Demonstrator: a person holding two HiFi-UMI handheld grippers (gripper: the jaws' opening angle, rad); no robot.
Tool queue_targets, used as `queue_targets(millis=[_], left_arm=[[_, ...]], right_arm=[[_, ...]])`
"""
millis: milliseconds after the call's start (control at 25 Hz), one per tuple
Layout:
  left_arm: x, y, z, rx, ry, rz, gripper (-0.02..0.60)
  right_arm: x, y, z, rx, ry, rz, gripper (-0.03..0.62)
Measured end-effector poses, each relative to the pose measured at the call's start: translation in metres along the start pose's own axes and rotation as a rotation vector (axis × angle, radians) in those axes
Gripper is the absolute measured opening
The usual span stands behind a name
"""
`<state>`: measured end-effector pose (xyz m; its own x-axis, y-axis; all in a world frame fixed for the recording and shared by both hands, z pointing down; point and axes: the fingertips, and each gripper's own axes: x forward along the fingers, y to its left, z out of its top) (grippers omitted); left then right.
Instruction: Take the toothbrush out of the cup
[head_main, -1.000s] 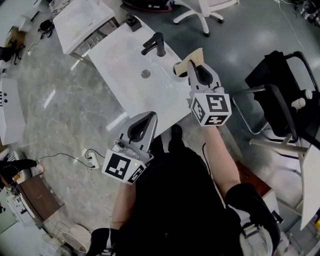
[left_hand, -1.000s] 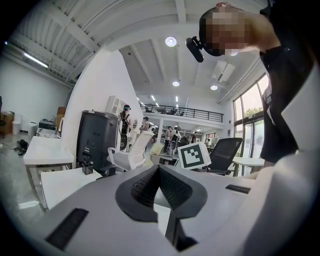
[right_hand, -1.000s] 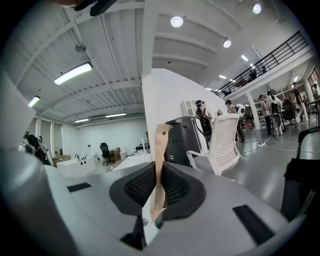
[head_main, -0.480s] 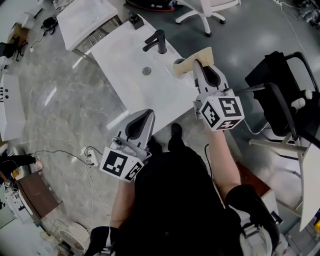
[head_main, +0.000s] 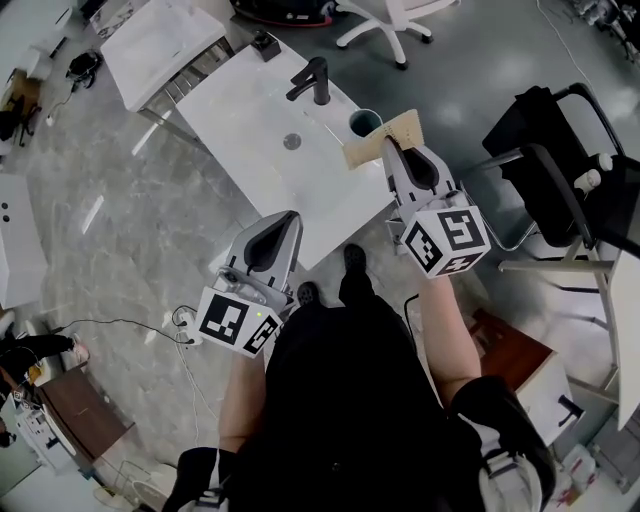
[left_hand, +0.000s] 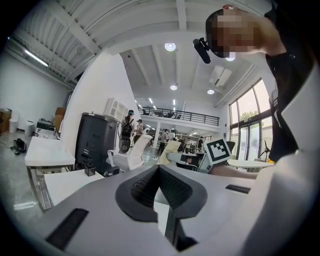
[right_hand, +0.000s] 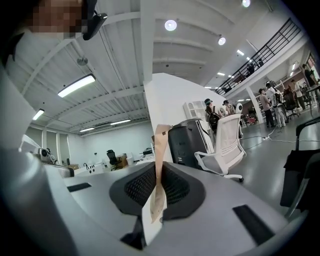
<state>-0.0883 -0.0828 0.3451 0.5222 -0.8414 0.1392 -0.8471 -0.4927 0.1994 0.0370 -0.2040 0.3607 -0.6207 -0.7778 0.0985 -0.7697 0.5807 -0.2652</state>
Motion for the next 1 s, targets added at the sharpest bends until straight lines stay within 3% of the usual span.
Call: queue_targets(millis=[400,1000], left_arm=[[-0.052,0.022,0.001,-0.015,-0.023,-0.075,0.015],[-0.098,0.006,-0.01,-0.004,-0.006,-0.222,0.015]], right_arm=[[-0.054,0.071,-0.013,0.006,0.001,-0.041,0.048],[-0.116,0.138,-0.041,0.095,-0.014,-0.084,0.048]])
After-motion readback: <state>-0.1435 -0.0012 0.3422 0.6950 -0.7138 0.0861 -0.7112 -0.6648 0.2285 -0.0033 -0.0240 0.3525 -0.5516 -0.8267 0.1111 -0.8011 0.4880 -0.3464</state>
